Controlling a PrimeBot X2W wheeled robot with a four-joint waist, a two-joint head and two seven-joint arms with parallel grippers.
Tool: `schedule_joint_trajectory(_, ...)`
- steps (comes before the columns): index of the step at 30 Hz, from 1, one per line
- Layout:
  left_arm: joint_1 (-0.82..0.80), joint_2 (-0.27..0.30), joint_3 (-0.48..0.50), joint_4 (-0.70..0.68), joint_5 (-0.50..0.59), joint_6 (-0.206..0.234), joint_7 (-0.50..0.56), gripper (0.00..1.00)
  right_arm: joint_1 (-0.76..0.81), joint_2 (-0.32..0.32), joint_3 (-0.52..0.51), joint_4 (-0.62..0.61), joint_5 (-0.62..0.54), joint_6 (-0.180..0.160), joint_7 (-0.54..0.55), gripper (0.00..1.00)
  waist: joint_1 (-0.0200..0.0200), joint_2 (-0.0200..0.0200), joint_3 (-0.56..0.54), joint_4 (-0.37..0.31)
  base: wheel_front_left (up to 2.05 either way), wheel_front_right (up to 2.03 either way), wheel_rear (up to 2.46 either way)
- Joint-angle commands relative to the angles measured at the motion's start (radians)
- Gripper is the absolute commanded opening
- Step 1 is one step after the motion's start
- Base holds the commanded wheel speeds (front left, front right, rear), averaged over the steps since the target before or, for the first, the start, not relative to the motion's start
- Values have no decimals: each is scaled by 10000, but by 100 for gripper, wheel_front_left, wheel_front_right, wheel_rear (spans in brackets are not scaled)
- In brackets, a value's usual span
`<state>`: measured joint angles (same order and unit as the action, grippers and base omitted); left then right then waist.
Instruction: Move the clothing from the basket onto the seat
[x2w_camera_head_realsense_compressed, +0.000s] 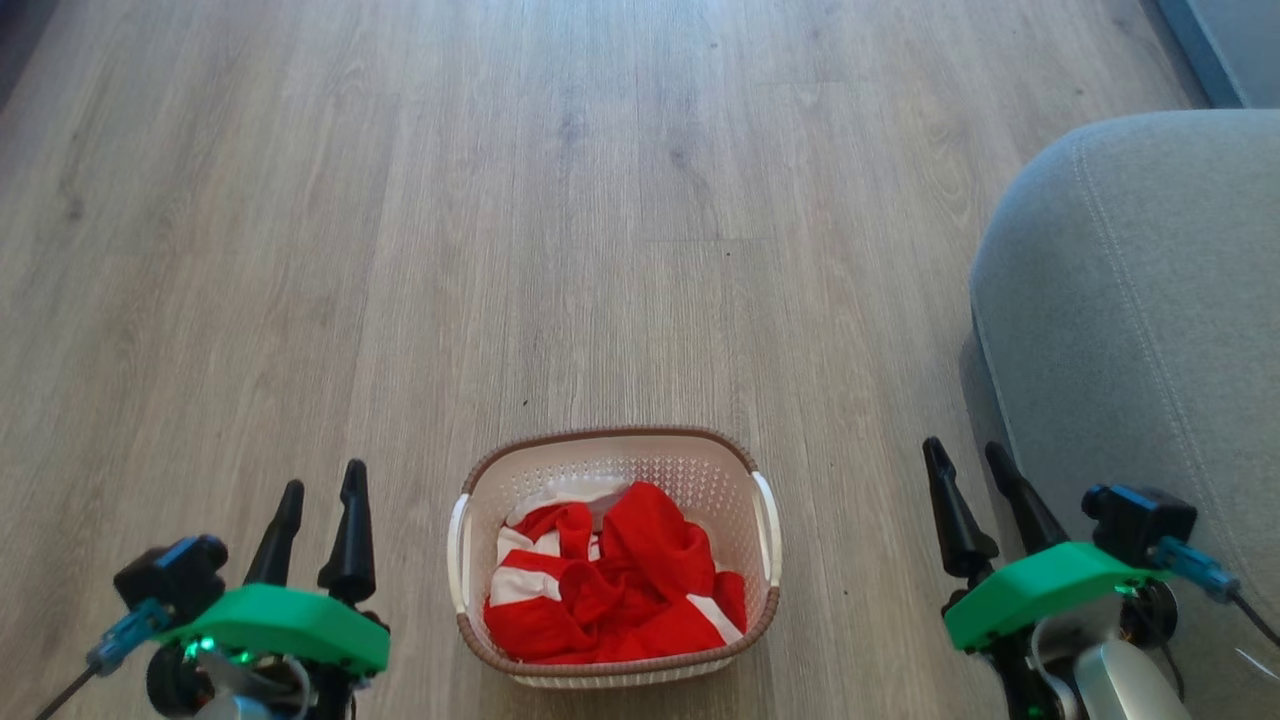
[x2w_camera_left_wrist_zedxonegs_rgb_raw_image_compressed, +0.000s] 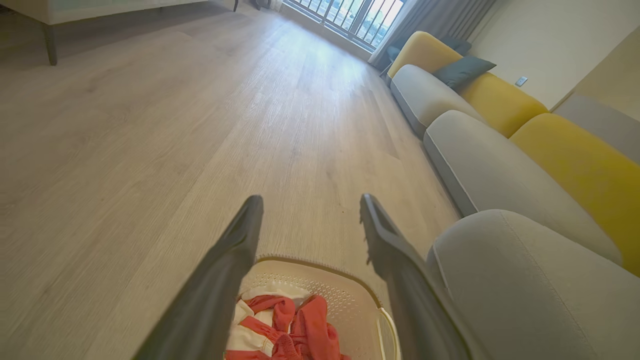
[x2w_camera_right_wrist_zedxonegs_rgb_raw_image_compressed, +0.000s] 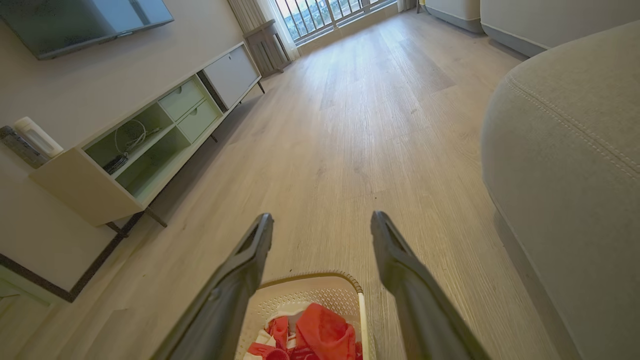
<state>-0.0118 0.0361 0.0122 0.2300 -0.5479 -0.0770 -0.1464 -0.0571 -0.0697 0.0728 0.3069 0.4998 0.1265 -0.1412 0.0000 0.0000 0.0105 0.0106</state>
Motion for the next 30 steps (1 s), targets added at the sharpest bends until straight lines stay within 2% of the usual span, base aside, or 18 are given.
schedule_joint_trajectory(1,-212,113,193,-424,486,18,-175,100,-534,-155,216,-337,-425,33,-211,100,0,0,0,-7,0,0,0)
schedule_joint_trajectory(30,-121,136,307,-719,3686,81,-994,100,-629,-193,774,-29,-3125,41,-1044,100,0,0,76,-2,0,0,0)
